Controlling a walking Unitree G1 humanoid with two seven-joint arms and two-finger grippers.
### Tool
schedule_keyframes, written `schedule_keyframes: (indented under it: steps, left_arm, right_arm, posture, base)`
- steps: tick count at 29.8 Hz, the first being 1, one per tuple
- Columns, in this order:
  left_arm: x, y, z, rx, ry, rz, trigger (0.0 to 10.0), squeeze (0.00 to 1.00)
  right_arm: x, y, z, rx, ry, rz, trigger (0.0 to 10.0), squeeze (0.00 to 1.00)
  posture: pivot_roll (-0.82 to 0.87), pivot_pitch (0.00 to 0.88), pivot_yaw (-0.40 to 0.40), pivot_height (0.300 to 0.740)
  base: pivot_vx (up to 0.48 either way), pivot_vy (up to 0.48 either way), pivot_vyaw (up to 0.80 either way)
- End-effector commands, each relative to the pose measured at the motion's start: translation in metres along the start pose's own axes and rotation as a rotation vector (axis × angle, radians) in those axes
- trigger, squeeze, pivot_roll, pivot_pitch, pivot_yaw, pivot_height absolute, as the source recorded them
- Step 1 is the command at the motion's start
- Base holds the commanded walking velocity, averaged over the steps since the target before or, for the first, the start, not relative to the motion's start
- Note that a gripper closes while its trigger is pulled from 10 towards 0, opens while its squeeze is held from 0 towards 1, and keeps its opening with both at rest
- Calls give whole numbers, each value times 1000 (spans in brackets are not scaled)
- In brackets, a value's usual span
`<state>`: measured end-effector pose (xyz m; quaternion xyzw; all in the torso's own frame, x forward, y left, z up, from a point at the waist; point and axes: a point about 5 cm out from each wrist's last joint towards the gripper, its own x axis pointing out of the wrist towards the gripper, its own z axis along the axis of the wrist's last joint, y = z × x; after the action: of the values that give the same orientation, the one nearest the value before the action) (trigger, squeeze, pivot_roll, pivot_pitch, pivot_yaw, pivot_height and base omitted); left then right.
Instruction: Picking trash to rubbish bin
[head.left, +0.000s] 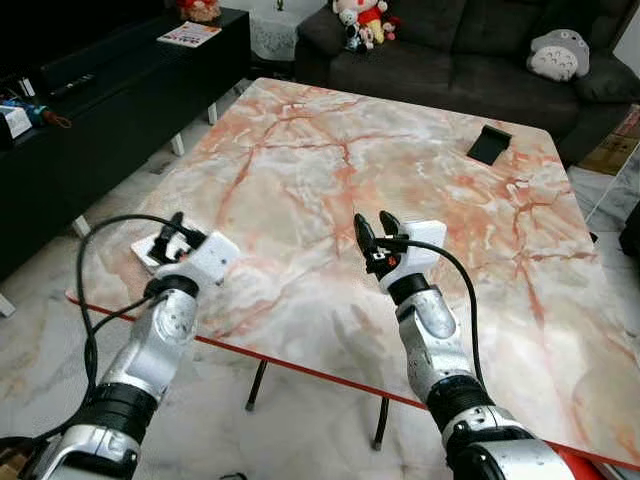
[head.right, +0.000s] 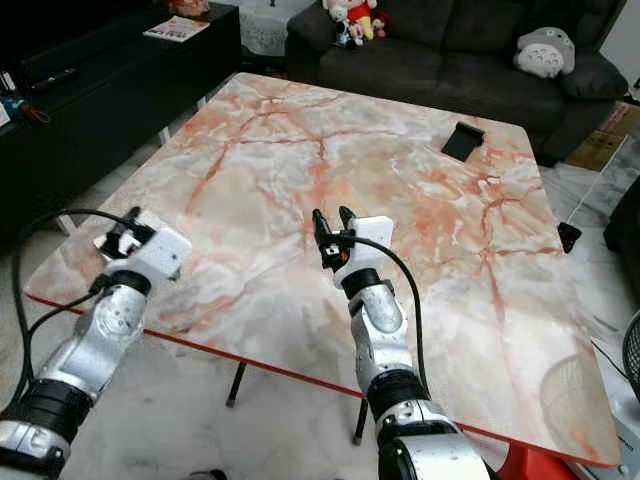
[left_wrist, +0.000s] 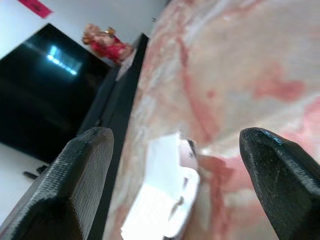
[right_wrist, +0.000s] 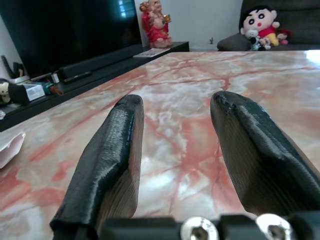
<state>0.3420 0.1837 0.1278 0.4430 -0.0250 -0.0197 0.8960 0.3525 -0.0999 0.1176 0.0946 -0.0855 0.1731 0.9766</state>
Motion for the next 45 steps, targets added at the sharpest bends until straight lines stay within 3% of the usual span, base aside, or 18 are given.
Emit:
schedule_keyframes:
  steps: [1, 9, 33, 45]
  left_arm:
    - [2, -1, -1, 35, 15, -25, 10000, 0]
    - [7, 11, -10, 123, 122, 6, 10000, 0]
    - [5, 22, -30, 161, 269, 61, 10000, 0]
    - [8, 27, -23, 156, 249, 112, 10000, 0]
  right_arm:
    - [-1, -1, -1, 6, 10, -3, 10000, 0]
    - [-2, -2, -3, 3, 22, -3, 10000, 0]
    - [-2, -2, -3, 2, 24, 5, 10000, 0]
    - [-3, -3, -3, 3, 27, 2, 10000, 0]
  posture:
    - [98, 114, -110, 740]
    - [96, 112, -111, 740]
    - [95, 108, -115, 740]
    - [92, 114, -115, 740]
  base:
    - [0, 0, 0]
    - [0, 0, 0]
    - [0, 0, 0]
    - [0, 0, 0]
